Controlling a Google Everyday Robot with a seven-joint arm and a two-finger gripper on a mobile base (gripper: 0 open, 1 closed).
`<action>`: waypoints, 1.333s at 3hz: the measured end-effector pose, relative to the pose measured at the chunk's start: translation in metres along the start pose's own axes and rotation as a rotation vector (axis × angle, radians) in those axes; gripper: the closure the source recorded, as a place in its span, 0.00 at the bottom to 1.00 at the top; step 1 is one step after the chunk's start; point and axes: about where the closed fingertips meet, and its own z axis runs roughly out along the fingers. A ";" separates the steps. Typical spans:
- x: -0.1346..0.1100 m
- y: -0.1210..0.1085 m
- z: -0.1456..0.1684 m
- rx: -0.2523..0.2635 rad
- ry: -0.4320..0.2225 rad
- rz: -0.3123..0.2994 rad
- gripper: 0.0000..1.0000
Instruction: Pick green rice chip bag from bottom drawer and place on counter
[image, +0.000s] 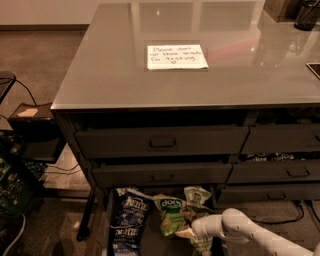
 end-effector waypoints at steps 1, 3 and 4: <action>-0.018 0.035 -0.019 -0.044 -0.015 -0.033 1.00; -0.102 0.116 -0.034 -0.150 -0.087 -0.174 1.00; -0.146 0.138 -0.023 -0.194 -0.121 -0.250 1.00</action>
Offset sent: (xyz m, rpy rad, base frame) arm -0.1025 0.0578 0.1309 0.0882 -0.0856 0.2047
